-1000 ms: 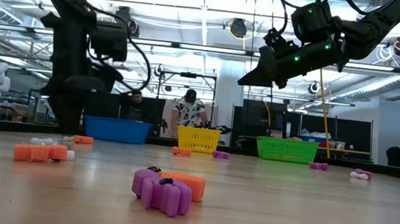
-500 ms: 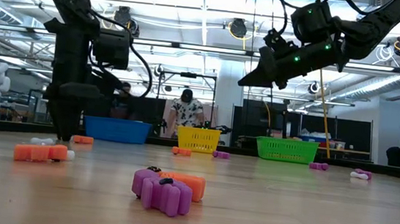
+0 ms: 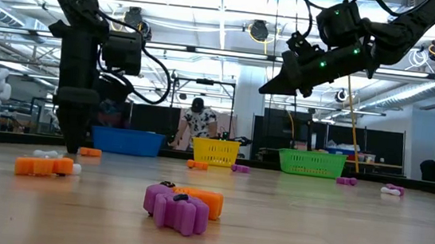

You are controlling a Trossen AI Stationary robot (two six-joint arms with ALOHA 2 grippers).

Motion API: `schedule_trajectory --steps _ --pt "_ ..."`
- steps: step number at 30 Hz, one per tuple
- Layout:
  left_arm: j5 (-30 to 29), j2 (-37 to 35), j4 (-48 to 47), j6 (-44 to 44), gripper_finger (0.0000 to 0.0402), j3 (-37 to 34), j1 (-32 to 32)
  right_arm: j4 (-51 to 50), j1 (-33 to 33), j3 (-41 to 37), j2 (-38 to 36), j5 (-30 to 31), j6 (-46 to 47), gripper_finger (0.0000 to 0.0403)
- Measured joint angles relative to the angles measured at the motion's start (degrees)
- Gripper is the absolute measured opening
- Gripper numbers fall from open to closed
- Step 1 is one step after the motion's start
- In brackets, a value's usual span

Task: Sort Halloween decoration
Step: Put the white bone toy into the yellow bin

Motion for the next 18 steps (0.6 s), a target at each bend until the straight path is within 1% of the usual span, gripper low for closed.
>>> schedule_trajectory --steps 5,8,18 --pt "0.1 -0.4 -0.6 1.5 0.0008 0.4 0.0 0.0 0.0 0.0 0.0 0.0 0.0 0.0" --pt "0.0 -0.2 -3.1 2.4 0.0008 2.2 0.0 0.0 0.0 0.0 0.0 0.0 0.0 0.0" --pt "0.1 -0.2 -4.5 4.6 0.0006 8.8 0.0 -1.3 0.0 0.0 0.0 0.0 -0.1 0.0"
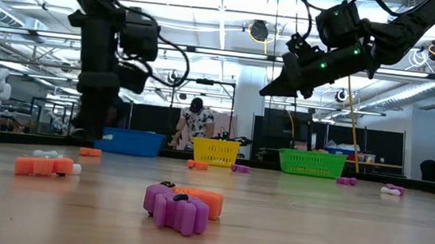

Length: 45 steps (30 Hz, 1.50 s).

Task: Sort Halloween decoration
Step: Put the white bone toy into the yellow bin

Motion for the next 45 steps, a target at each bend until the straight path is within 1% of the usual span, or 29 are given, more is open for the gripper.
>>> schedule_trajectory --steps 7,12,14,18,22,28,34,38,42,45 --pt "0.4 -0.1 -2.4 2.1 0.0006 3.9 0.0 -0.2 0.0 0.0 0.0 0.0 -0.5 0.0" --pt "2.4 -0.1 -2.0 2.9 0.0006 5.4 0.0 -0.2 0.0 0.0 0.0 0.0 -0.5 0.0" --pt "2.6 -0.1 -0.6 2.4 0.0006 6.1 0.0 -0.2 0.0 0.0 0.0 0.0 -0.5 0.0" --pt "3.9 1.1 2.7 -2.1 0.0005 8.9 0.8 -0.2 0.0 0.0 0.0 0.0 -0.5 0.0" --pt "6.0 5.0 6.5 -2.6 0.0005 12.7 2.1 -0.2 0.0 0.0 0.0 0.0 -0.4 0.0" --pt "6.7 14.9 11.4 1.1 0.0005 21.2 4.4 -0.4 0.0 0.0 0.0 0.1 -1.0 0.0" --pt "6.7 23.0 10.8 5.5 0.0005 31.1 5.9 -0.4 -0.1 0.0 0.0 0.2 -1.4 0.0" --pt "6.0 26.6 10.8 5.9 0.0005 36.8 6.9 -0.4 -0.1 0.0 0.0 0.2 -1.4 0.0" --pt "5.6 30.7 8.9 5.9 0.0005 41.0 7.8 -0.5 -0.1 0.0 0.0 0.2 -1.4 0.0" --pt "5.6 33.3 8.6 6.3 0.0005 43.0 8.4 -0.6 -0.1 0.0 0.0 0.2 -1.4 0.0"
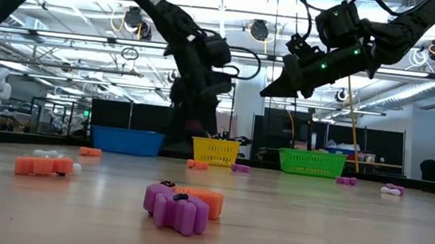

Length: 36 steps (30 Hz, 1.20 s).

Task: Sort Halloween decoration
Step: Put the white bone toy into the yellow bin

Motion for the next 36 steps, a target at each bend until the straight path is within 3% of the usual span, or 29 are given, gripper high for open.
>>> schedule_trajectory --steps 9,19,23,29,33,36 --pt "-0.1 3.6 -0.7 1.0 0.0014 2.6 0.4 -0.5 0.0 0.0 0.0 0.0 -0.4 0.0" --pt "-0.8 3.7 -0.3 0.9 0.0094 2.6 0.4 -1.0 0.0 0.0 0.0 0.0 -0.4 0.0" --pt "-1.9 3.1 -0.9 2.6 0.0108 2.6 0.5 -1.1 0.0 0.0 0.0 0.0 -0.4 0.0" --pt "-5.8 -0.4 -0.3 4.1 0.0066 1.8 0.1 -1.1 -0.1 0.0 0.0 0.0 -0.9 0.0" --pt "-6.2 -3.2 5.6 3.7 0.0013 -3.0 -1.2 -1.4 -0.1 0.0 0.0 0.0 -1.6 0.0" --pt "-7.1 -6.3 9.8 3.7 0.0006 -7.5 -2.7 -1.6 -0.1 0.0 0.0 0.0 -1.7 0.0"
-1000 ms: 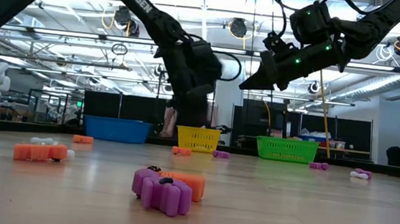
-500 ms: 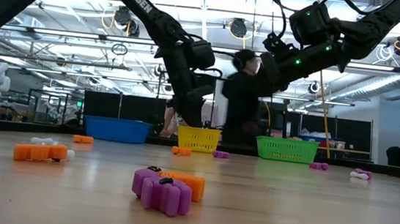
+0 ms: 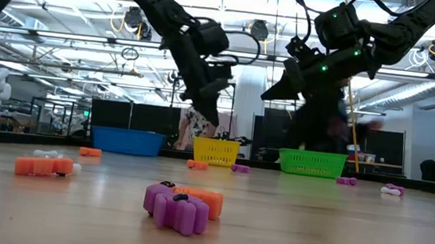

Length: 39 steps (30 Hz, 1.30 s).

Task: Sort Halloween decoration
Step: Put the white bone toy into the yellow bin

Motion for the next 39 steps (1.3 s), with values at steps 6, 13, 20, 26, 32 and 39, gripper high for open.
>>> schedule_trajectory --steps 6,13,20,26,32,39 --pt "-0.3 -9.3 4.6 0.3 0.0001 -10.3 -4.8 0.0 0.0 0.0 0.0 0.0 0.0 0.0" --pt "-0.3 -19.5 6.2 -0.5 0.0 -22.0 -13.6 0.1 0.0 0.0 0.0 0.0 0.1 0.0" --pt "-3.4 -25.4 4.3 -4.7 0.0 -30.3 -24.1 0.1 0.0 0.0 0.0 0.0 0.2 0.0" --pt "-8.6 -26.6 -4.8 -15.9 0.0 -32.0 -29.3 0.1 0.0 0.0 0.0 0.0 0.2 0.0" --pt "-17.7 -26.5 -13.0 -25.7 0.0 -31.9 -30.3 0.0 0.0 0.0 0.0 0.0 0.2 0.0" --pt "-18.9 -26.5 -19.1 -30.2 0.0 -31.9 -30.1 0.0 0.0 0.0 0.0 0.0 0.6 0.0"
